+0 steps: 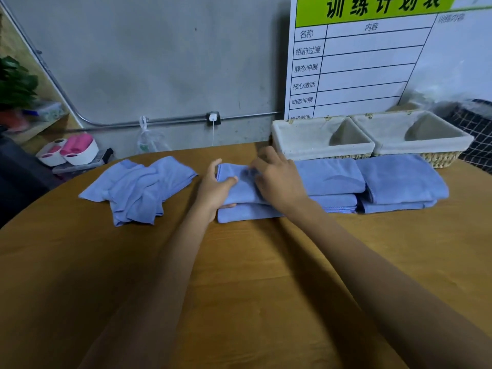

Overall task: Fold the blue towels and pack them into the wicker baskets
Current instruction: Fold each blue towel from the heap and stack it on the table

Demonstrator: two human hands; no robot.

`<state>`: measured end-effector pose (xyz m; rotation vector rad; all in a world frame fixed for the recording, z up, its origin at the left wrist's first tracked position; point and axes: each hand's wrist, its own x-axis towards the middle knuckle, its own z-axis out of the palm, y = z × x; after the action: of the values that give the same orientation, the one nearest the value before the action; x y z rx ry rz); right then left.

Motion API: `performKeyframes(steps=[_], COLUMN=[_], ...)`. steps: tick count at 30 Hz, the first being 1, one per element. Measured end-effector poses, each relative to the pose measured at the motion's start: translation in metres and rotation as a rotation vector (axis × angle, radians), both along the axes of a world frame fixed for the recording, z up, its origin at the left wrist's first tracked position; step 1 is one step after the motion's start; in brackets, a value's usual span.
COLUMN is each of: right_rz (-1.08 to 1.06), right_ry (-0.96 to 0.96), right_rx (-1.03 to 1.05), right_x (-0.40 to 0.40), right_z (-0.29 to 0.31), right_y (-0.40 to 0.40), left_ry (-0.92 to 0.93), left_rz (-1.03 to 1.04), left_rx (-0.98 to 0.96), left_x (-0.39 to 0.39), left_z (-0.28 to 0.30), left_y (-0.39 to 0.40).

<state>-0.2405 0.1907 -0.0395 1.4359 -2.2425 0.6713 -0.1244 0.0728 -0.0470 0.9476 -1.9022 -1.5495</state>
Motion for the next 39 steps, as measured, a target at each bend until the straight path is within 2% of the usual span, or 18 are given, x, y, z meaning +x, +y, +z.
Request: performKeyframes(steps=[4, 7, 11, 15, 20, 22, 25, 27, 29, 31, 34, 39], right_rz=[0.146, 0.199, 0.197, 0.134, 0.124, 0.116, 0.094, 0.127, 0.185, 0.243, 0.303, 0.366], right_ry=[-0.074, -0.099, -0.103, -0.105, -0.122, -0.136, -0.142, -0.109, -0.089, -0.113, -0.138, -0.188], right_rx=[0.125, 0.226, 0.253, 0.356, 0.484, 0.429, 0.242, 0.138, 0.086, 0.078, 0.053, -0.01], right_x=[0.005, -0.001, 0.001, 0.016, 0.015, 0.014, 0.022, 0.034, 0.046, 0.056, 0.066, 0.071], right_z=[-0.017, -0.025, -0.016, -0.008, 0.0, 0.007, 0.012, 0.013, 0.014, 0.014, 0.011, 0.008], right_y=[-0.011, -0.008, -0.001, 0.007, 0.008, 0.005, 0.002, -0.001, -0.007, -0.017, -0.027, -0.037], left_ry=[-0.014, -0.151, -0.196, -0.273, -0.251, -0.244, -0.194, -0.227, -0.352, -0.467, -0.396, -0.33], left_rz=[0.03, 0.021, 0.017, 0.058, 0.096, 0.195, 0.4, 0.483, 0.492, 0.468, 0.44, 0.505], left_rx=[-0.007, -0.16, -0.214, -0.367, -0.311, -0.433, -0.612, -0.693, -0.723, -0.657, -0.595, -0.799], left_x=[0.003, 0.011, 0.019, 0.027, 0.052, 0.071, 0.108, 0.132, 0.148, 0.157, 0.161, 0.158], left_z=[-0.008, -0.005, -0.007, -0.016, -0.022, -0.014, 0.0, 0.005, 0.004, -0.002, -0.013, 0.008], left_y=[0.001, 0.0, 0.0, 0.003, -0.008, -0.023, -0.051, -0.076, -0.1, -0.12, -0.136, -0.129])
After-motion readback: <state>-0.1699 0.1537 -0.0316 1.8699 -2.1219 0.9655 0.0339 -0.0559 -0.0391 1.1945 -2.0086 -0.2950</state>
